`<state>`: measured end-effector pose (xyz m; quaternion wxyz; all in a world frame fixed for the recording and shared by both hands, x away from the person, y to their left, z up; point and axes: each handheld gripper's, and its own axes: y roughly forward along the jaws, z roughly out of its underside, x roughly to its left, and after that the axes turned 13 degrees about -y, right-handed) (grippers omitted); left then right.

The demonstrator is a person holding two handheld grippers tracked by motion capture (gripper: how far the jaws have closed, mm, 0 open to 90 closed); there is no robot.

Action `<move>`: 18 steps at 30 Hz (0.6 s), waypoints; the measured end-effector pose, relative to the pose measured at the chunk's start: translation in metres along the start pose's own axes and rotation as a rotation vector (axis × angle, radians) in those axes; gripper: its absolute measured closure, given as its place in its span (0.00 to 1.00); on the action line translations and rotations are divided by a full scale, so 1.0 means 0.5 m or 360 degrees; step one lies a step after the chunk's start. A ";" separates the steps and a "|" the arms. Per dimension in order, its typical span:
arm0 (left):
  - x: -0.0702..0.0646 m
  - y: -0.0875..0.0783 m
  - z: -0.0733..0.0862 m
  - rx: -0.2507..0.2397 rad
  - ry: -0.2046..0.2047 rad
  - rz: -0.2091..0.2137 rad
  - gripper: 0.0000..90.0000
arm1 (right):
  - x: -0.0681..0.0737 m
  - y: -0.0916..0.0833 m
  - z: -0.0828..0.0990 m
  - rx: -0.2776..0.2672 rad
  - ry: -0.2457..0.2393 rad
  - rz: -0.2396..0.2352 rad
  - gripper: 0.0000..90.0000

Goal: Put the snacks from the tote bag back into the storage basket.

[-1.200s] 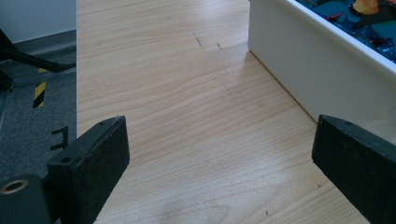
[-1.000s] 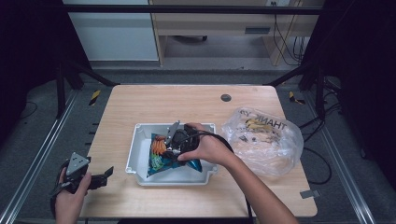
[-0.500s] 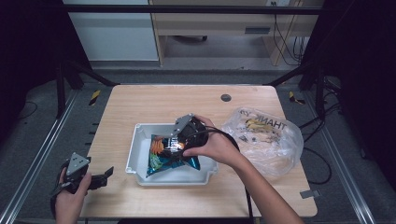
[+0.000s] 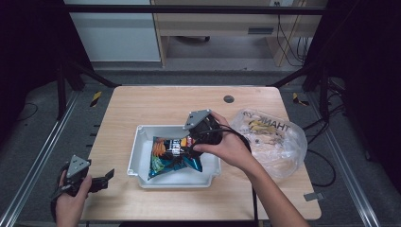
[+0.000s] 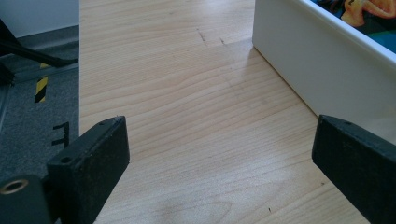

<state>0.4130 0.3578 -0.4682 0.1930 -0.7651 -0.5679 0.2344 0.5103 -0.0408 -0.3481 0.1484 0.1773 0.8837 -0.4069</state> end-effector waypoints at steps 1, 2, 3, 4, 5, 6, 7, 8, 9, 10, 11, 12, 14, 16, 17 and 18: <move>0.001 0.001 0.000 0.0002 -0.0004 -0.0001 0.04 | 0.000 -0.004 0.000 0.0000 0.0012 0.0004 0.07; 0.002 0.001 0.000 0.0008 0.0001 -0.0004 0.04 | 0.000 -0.009 0.001 -0.0002 0.0014 0.0013 0.07; 0.002 0.002 0.001 0.0009 0.0001 -0.0006 0.04 | 0.000 -0.013 0.001 -0.0001 0.0027 0.0025 0.07; 0.003 0.002 0.001 0.0009 -0.0001 -0.0005 0.04 | -0.001 -0.017 0.003 0.0005 0.0023 0.0032 0.07; 0.003 0.002 0.001 0.0006 -0.0004 -0.0006 0.04 | -0.001 -0.019 0.003 0.0007 0.0033 0.0043 0.07; 0.003 0.002 0.000 0.0005 -0.0003 -0.0008 0.04 | -0.002 -0.024 0.005 0.0009 0.0039 0.0054 0.07; 0.003 0.001 0.000 0.0002 -0.0005 -0.0010 0.04 | -0.002 -0.025 0.006 0.0000 0.0048 0.0059 0.07; 0.003 0.001 0.000 0.0002 -0.0009 -0.0010 0.04 | -0.003 -0.028 0.008 -0.0001 0.0052 0.0064 0.07; 0.003 0.001 0.000 0.0001 -0.0011 -0.0012 0.04 | -0.004 -0.031 0.010 -0.0006 0.0059 0.0078 0.07; 0.003 0.001 0.000 0.0000 -0.0011 -0.0014 0.04 | -0.004 -0.034 0.011 -0.0007 0.0067 0.0089 0.07; 0.003 0.001 0.000 0.0002 -0.0010 -0.0015 0.04 | -0.004 -0.038 0.012 -0.0013 0.0081 0.0099 0.07; 0.003 0.001 0.000 0.0003 -0.0009 -0.0015 0.04 | -0.003 -0.043 0.014 -0.0015 0.0086 0.0116 0.07; 0.003 0.001 0.000 0.0001 -0.0006 -0.0020 0.04 | -0.003 -0.053 0.016 -0.0026 0.0092 0.0143 0.07; 0.002 0.002 0.001 0.0008 -0.0006 -0.0020 0.04 | -0.001 -0.066 0.020 -0.0039 0.0103 0.0172 0.07; 0.002 0.002 0.000 0.0009 -0.0003 -0.0021 0.04 | -0.001 -0.070 0.021 -0.0042 0.0111 0.0178 0.07; 0.002 0.002 0.000 0.0007 -0.0001 -0.0022 0.04 | 0.000 -0.075 0.024 -0.0044 0.0114 0.0198 0.07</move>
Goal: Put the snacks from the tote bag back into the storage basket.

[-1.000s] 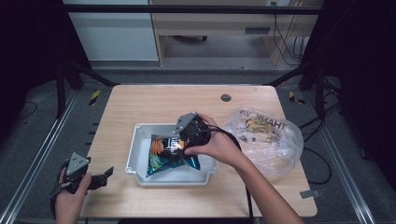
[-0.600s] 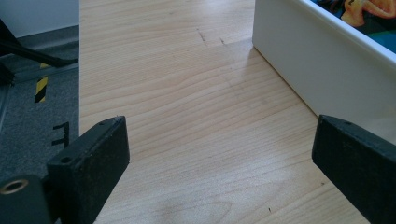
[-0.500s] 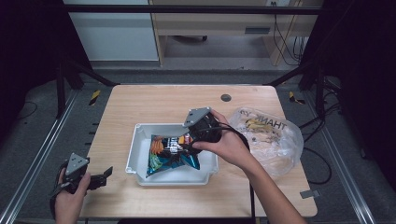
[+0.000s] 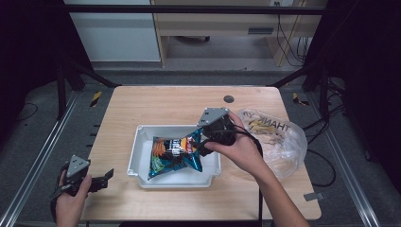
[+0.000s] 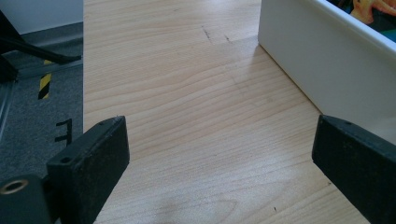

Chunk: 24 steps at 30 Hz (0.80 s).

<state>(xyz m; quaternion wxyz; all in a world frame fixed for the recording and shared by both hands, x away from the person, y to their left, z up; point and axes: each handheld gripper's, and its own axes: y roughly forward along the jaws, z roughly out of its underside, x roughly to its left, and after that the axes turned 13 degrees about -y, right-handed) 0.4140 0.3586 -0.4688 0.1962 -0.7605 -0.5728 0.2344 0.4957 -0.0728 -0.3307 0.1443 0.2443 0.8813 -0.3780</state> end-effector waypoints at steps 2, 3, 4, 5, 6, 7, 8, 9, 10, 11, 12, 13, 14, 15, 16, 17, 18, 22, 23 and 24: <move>0.000 0.000 0.000 -0.0002 -0.0001 -0.0001 0.04 | -0.001 -0.008 0.006 0.0001 0.0013 0.0021 0.07; 0.000 0.000 0.000 0.0000 -0.0002 -0.0002 0.04 | -0.001 -0.013 0.010 -0.0004 0.0031 0.0034 0.07; 0.001 0.000 0.001 0.0005 -0.0004 -0.0005 0.04 | -0.001 -0.016 0.013 -0.0006 0.0037 0.0048 0.07; 0.001 0.000 0.001 0.0005 -0.0007 -0.0006 0.04 | -0.002 -0.020 0.016 -0.0004 0.0043 0.0071 0.07; 0.002 0.000 0.001 0.0005 -0.0006 -0.0005 0.04 | -0.002 -0.023 0.019 -0.0005 0.0050 0.0092 0.07; 0.002 0.000 0.000 0.0001 -0.0006 -0.0006 0.04 | -0.002 -0.027 0.022 -0.0007 0.0062 0.0110 0.07; 0.001 0.000 0.000 -0.0003 -0.0003 -0.0003 0.04 | -0.003 -0.031 0.025 -0.0016 0.0082 0.0127 0.07; 0.000 -0.001 -0.002 -0.0001 0.0005 0.0002 0.04 | -0.003 -0.034 0.029 -0.0014 0.0096 0.0140 0.07; -0.001 -0.002 -0.002 -0.0004 0.0010 0.0006 0.04 | -0.002 -0.039 0.034 -0.0004 0.0112 0.0157 0.07; -0.002 -0.003 -0.002 -0.0007 0.0019 0.0010 0.04 | -0.001 -0.041 0.037 0.0003 0.0125 0.0169 0.07; -0.003 -0.004 -0.002 -0.0013 0.0025 0.0016 0.04 | -0.001 -0.045 0.041 0.0010 0.0129 0.0180 0.07; -0.004 -0.006 -0.002 -0.0017 0.0033 0.0023 0.04 | 0.000 -0.049 0.045 0.0017 0.0138 0.0195 0.07; -0.005 -0.006 -0.002 -0.0019 0.0032 0.0027 0.04 | 0.002 -0.056 0.050 0.0018 0.0156 0.0218 0.07; -0.005 -0.005 -0.002 -0.0019 0.0032 0.0028 0.04 | 0.004 -0.062 0.054 0.0016 0.0167 0.0233 0.06; -0.006 -0.004 -0.002 -0.0014 0.0034 0.0028 0.04 | 0.005 -0.069 0.058 0.0015 0.0180 0.0254 0.06; -0.006 -0.004 -0.001 -0.0011 0.0035 0.0025 0.04 | 0.007 -0.076 0.064 0.0018 0.0199 0.0279 0.06; -0.005 -0.005 -0.001 -0.0005 0.0039 0.0022 0.04 | 0.008 -0.082 0.068 0.0020 0.0215 0.0296 0.06; -0.004 -0.009 0.000 -0.0012 0.0020 0.0015 0.04 | 0.013 -0.105 0.088 0.0001 0.0261 0.0333 0.06; -0.003 -0.008 0.000 -0.0009 0.0017 0.0011 0.04 | 0.015 -0.111 0.095 -0.0003 0.0266 0.0341 0.06; -0.003 -0.007 0.000 -0.0008 0.0014 0.0011 0.04 | 0.017 -0.116 0.101 0.0004 0.0272 0.0347 0.06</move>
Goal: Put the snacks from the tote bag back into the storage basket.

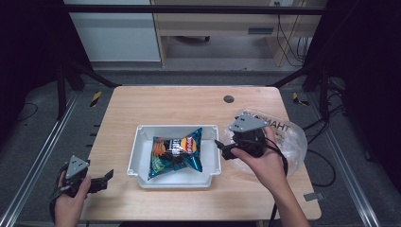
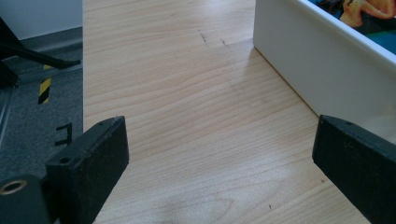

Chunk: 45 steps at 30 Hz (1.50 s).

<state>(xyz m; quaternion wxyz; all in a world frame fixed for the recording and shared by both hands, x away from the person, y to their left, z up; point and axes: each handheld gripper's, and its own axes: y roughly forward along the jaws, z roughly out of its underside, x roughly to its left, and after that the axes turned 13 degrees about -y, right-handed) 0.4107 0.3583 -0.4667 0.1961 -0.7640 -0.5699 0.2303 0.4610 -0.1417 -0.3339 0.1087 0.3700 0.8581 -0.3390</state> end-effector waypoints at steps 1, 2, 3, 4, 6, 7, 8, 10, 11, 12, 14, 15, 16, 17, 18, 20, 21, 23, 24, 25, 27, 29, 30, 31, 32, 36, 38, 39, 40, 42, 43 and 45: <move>0.000 0.001 0.000 -0.0001 -0.0001 -0.0006 0.04 | -0.001 -0.003 0.005 0.0002 0.0003 0.0008 0.06; 0.001 0.002 0.000 0.0002 -0.0002 -0.0006 0.04 | -0.002 -0.008 0.011 -0.0003 0.0018 0.0019 0.06; 0.002 0.003 0.000 0.0004 0.0002 -0.0008 0.04 | -0.003 -0.012 0.019 -0.0002 0.0031 0.0030 0.06; 0.002 0.004 0.001 0.0006 0.0001 -0.0007 0.04 | -0.004 -0.017 0.028 0.0002 0.0048 0.0049 0.06; 0.002 0.003 0.002 0.0014 -0.0005 -0.0004 0.04 | -0.007 -0.023 0.044 -0.0024 0.0110 0.0104 0.06; 0.002 0.003 0.002 0.0014 -0.0004 -0.0005 0.04 | -0.009 -0.025 0.051 -0.0028 0.0140 0.0119 0.05; 0.002 0.003 0.002 0.0012 -0.0004 -0.0005 0.04 | -0.011 -0.026 0.062 -0.0034 0.0175 0.0147 0.05; 0.001 0.002 0.002 0.0015 0.0000 -0.0002 0.04 | -0.014 -0.028 0.081 -0.0022 0.0225 0.0178 0.05; 0.001 0.002 0.002 0.0016 0.0003 -0.0001 0.04 | -0.015 -0.029 0.089 -0.0019 0.0243 0.0187 0.05; 0.000 0.003 0.002 0.0016 0.0000 0.0001 0.03 | -0.016 -0.030 0.098 -0.0009 0.0259 0.0192 0.05; 0.000 0.004 0.002 0.0017 0.0004 0.0002 0.03 | -0.018 -0.033 0.111 0.0005 0.0270 0.0193 0.05; 0.000 0.004 0.002 0.0018 0.0004 0.0001 0.04 | -0.017 -0.034 0.120 0.0019 0.0280 0.0189 0.05; 0.000 0.005 0.002 0.0019 0.0004 0.0001 0.04 | -0.017 -0.035 0.125 0.0029 0.0283 0.0189 0.05; 0.000 0.005 0.002 0.0020 0.0004 0.0000 0.04 | -0.017 -0.036 0.134 0.0044 0.0288 0.0192 0.05; 0.000 0.005 0.002 0.0021 0.0003 0.0000 0.04 | -0.016 -0.037 0.141 0.0054 0.0292 0.0189 0.05; 0.001 0.005 0.002 0.0025 0.0007 -0.0003 0.04 | -0.016 -0.038 0.154 0.0068 0.0302 0.0189 0.05; 0.001 0.006 0.002 0.0026 0.0008 -0.0003 0.04 | -0.015 -0.039 0.162 0.0077 0.0309 0.0186 0.05; 0.000 0.006 0.002 0.0026 0.0009 -0.0002 0.04 | -0.012 -0.040 0.173 0.0093 0.0321 0.0186 0.05; 0.000 0.005 0.002 0.0027 0.0010 -0.0001 0.04 | -0.011 -0.040 0.179 0.0102 0.0321 0.0183 0.05; 0.000 0.005 0.002 0.0026 0.0012 0.0000 0.04 | -0.009 -0.041 0.185 0.0108 0.0321 0.0188 0.05; 0.000 0.006 0.002 0.0032 0.0015 0.0001 0.03 | -0.005 -0.042 0.198 0.0112 0.0332 0.0187 0.05; -0.001 0.007 0.003 0.0035 0.0010 0.0004 0.04 | -0.002 -0.042 0.207 0.0127 0.0333 0.0177 0.05; -0.001 0.007 0.003 0.0033 0.0010 0.0004 0.04 | 0.000 -0.042 0.211 0.0136 0.0335 0.0175 0.05; -0.001 0.007 0.003 0.0034 0.0016 0.0003 0.04 | 0.002 -0.042 0.214 0.0139 0.0332 0.0174 0.05; -0.001 0.007 0.003 0.0038 0.0018 0.0006 0.03 | 0.004 -0.042 0.218 0.0145 0.0331 0.0166 0.05; -0.002 0.008 0.003 0.0039 0.0016 0.0009 0.03 | 0.015 -0.038 0.232 0.0178 0.0330 0.0142 0.05; -0.002 0.008 0.003 0.0041 0.0018 0.0010 0.04 | 0.019 -0.036 0.238 0.0185 0.0318 0.0133 0.05; -0.002 0.008 0.003 0.0042 0.0018 0.0011 0.04 | 0.021 -0.035 0.240 0.0188 0.0319 0.0131 0.05; -0.002 0.008 0.003 0.0042 0.0017 0.0011 0.04 | 0.023 -0.034 0.242 0.0194 0.0318 0.0126 0.05; -0.003 0.009 0.003 0.0044 0.0020 0.0011 0.03 | 0.028 -0.031 0.246 0.0203 0.0313 0.0120 0.05; -0.002 0.009 0.003 0.0046 0.0023 0.0011 0.04 | 0.031 -0.029 0.248 0.0210 0.0317 0.0118 0.05; -0.003 0.009 0.003 0.0053 0.0022 0.0014 0.03 | 0.035 -0.026 0.252 0.0211 0.0310 0.0106 0.05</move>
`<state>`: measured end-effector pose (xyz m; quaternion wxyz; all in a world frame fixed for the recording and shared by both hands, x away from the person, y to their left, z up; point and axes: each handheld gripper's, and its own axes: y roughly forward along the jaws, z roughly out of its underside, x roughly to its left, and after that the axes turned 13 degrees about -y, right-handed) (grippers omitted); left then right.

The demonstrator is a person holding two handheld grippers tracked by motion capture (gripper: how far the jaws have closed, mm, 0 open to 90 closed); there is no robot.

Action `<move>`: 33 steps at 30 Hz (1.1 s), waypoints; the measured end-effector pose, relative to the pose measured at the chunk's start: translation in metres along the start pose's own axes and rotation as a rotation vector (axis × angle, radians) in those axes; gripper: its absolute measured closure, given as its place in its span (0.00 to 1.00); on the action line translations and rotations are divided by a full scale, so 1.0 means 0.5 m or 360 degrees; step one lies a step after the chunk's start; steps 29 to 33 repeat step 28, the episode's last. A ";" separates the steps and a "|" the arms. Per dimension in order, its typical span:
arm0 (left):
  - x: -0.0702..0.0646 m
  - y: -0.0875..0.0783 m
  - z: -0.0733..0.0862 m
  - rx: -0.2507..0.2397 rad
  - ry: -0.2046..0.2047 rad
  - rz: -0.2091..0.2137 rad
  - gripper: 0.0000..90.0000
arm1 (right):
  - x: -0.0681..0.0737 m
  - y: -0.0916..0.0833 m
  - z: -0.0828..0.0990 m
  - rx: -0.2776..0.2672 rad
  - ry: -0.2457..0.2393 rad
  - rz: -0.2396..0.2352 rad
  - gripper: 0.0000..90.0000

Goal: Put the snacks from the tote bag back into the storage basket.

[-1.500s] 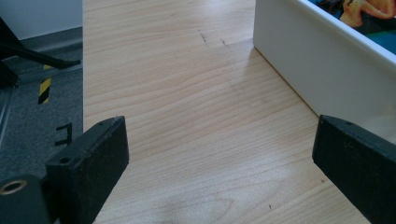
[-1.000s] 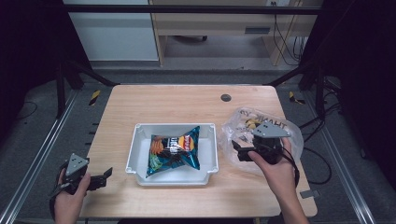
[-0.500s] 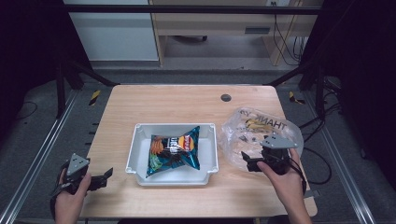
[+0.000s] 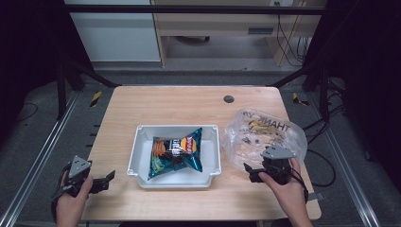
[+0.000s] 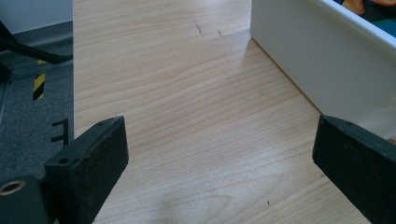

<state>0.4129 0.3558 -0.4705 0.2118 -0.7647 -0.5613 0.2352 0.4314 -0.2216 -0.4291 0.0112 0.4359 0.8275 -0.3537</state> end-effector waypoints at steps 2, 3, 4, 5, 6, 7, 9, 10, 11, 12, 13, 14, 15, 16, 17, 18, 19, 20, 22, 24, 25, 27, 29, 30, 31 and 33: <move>0.000 0.001 0.000 0.0002 0.0001 0.0000 0.03 | 0.004 0.003 0.003 0.0006 -0.0006 -0.0011 0.05; -0.001 0.001 0.000 0.0003 0.0002 0.0000 0.04 | 0.006 0.005 0.004 0.0003 -0.0013 -0.0021 0.05; -0.001 0.001 0.001 0.0002 0.0002 0.0001 0.04 | 0.009 0.007 0.005 0.0005 -0.0016 -0.0029 0.05; -0.001 0.001 0.001 0.0002 -0.0001 0.0002 0.03 | 0.012 0.009 0.006 0.0014 -0.0019 -0.0037 0.05; -0.001 0.000 0.001 0.0003 0.0003 0.0002 0.04 | 0.013 0.011 0.007 0.0015 -0.0025 -0.0045 0.05; -0.001 0.000 0.001 0.0002 0.0001 0.0002 0.04 | 0.016 0.015 0.009 0.0021 -0.0026 -0.0056 0.05; -0.001 0.001 0.000 0.0004 0.0001 0.0003 0.04 | 0.020 0.019 0.013 0.0030 -0.0031 -0.0075 0.05; -0.001 0.001 0.000 0.0006 0.0001 0.0005 0.04 | 0.022 0.021 0.015 0.0035 -0.0031 -0.0082 0.05; -0.001 0.002 0.000 0.0008 0.0006 0.0005 0.04 | 0.023 0.023 0.017 0.0040 -0.0040 -0.0091 0.05; -0.001 0.002 0.000 0.0011 0.0005 0.0008 0.04 | 0.026 0.025 0.020 0.0045 -0.0041 -0.0108 0.05; -0.002 0.002 0.000 0.0008 0.0000 0.0010 0.04 | 0.027 0.027 0.022 0.0051 -0.0052 -0.0118 0.05; -0.003 0.003 0.001 0.0006 -0.0003 0.0013 0.04 | 0.030 0.030 0.024 0.0066 -0.0048 -0.0129 0.05; -0.003 0.003 0.000 0.0005 -0.0003 0.0013 0.04 | 0.033 0.034 0.027 0.0078 -0.0045 -0.0146 0.05; -0.003 0.002 0.000 0.0006 0.0001 0.0013 0.04 | 0.035 0.036 0.029 0.0086 -0.0043 -0.0159 0.05; -0.003 0.002 0.000 0.0005 0.0000 0.0015 0.04 | 0.039 0.040 0.033 0.0109 -0.0063 -0.0177 0.05; -0.004 0.002 0.000 0.0006 0.0000 0.0016 0.04 | 0.042 0.043 0.036 0.0134 -0.0071 -0.0189 0.05; -0.004 0.002 0.000 0.0009 0.0001 0.0019 0.04 | 0.045 0.045 0.038 0.0152 -0.0085 -0.0200 0.05; -0.005 0.003 0.000 0.0007 0.0000 0.0020 0.03 | 0.047 0.047 0.039 0.0172 -0.0101 -0.0210 0.05; -0.006 0.004 0.000 0.0011 0.0002 0.0024 0.04 | 0.050 0.048 0.038 0.0186 -0.0117 -0.0197 0.05; -0.006 0.005 0.000 0.0014 0.0010 0.0025 0.04 | 0.051 0.050 0.039 0.0202 -0.0132 -0.0206 0.05; -0.006 0.005 -0.001 0.0020 0.0011 0.0025 0.04 | 0.052 0.051 0.040 0.0219 -0.0135 -0.0205 0.06; -0.006 0.006 -0.001 0.0021 0.0014 0.0022 0.04 | 0.053 0.053 0.041 0.0233 -0.0147 -0.0210 0.06; -0.006 0.006 -0.001 0.0018 0.0017 0.0018 0.04 | 0.054 0.053 0.041 0.0233 -0.0149 -0.0207 0.06; -0.006 0.006 -0.001 0.0018 0.0017 0.0018 0.04 | 0.054 0.053 0.041 0.0233 -0.0149 -0.0207 0.06; -0.006 0.006 -0.001 0.0018 0.0017 0.0018 0.04 | 0.054 0.053 0.041 0.0233 -0.0149 -0.0207 0.06; -0.006 0.006 -0.001 0.0018 0.0017 0.0018 0.04 | 0.054 0.053 0.041 0.0233 -0.0149 -0.0207 0.06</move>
